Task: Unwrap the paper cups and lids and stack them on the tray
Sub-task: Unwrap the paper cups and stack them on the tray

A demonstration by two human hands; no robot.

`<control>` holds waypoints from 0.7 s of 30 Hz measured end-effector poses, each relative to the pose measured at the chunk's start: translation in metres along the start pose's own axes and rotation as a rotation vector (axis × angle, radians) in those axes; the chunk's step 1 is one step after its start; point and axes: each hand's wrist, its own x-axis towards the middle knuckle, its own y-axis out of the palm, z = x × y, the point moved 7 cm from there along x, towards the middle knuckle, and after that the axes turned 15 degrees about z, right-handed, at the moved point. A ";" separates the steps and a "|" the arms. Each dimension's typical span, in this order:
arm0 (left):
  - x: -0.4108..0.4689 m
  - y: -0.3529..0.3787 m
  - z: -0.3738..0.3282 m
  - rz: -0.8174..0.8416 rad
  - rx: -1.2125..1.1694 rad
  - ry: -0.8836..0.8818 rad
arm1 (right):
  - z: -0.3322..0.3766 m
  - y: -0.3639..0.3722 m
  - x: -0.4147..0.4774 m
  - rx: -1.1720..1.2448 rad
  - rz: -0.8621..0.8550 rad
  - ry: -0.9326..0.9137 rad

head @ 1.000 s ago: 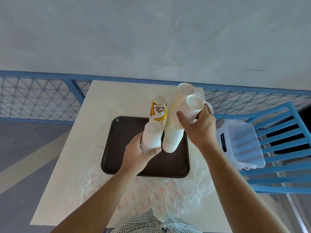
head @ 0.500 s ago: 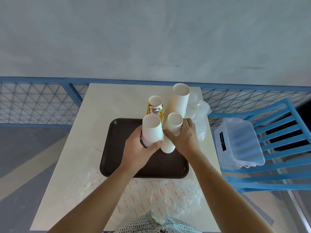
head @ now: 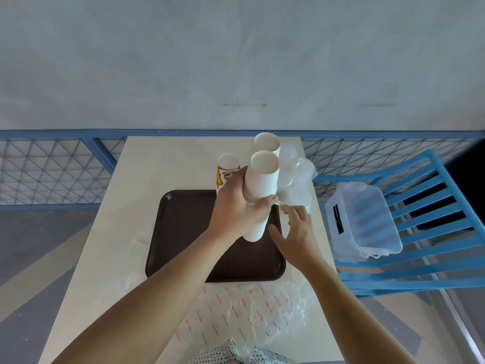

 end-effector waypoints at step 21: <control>-0.020 0.042 0.055 -0.103 -0.018 -0.229 | -0.085 -0.006 -0.011 0.054 0.159 0.102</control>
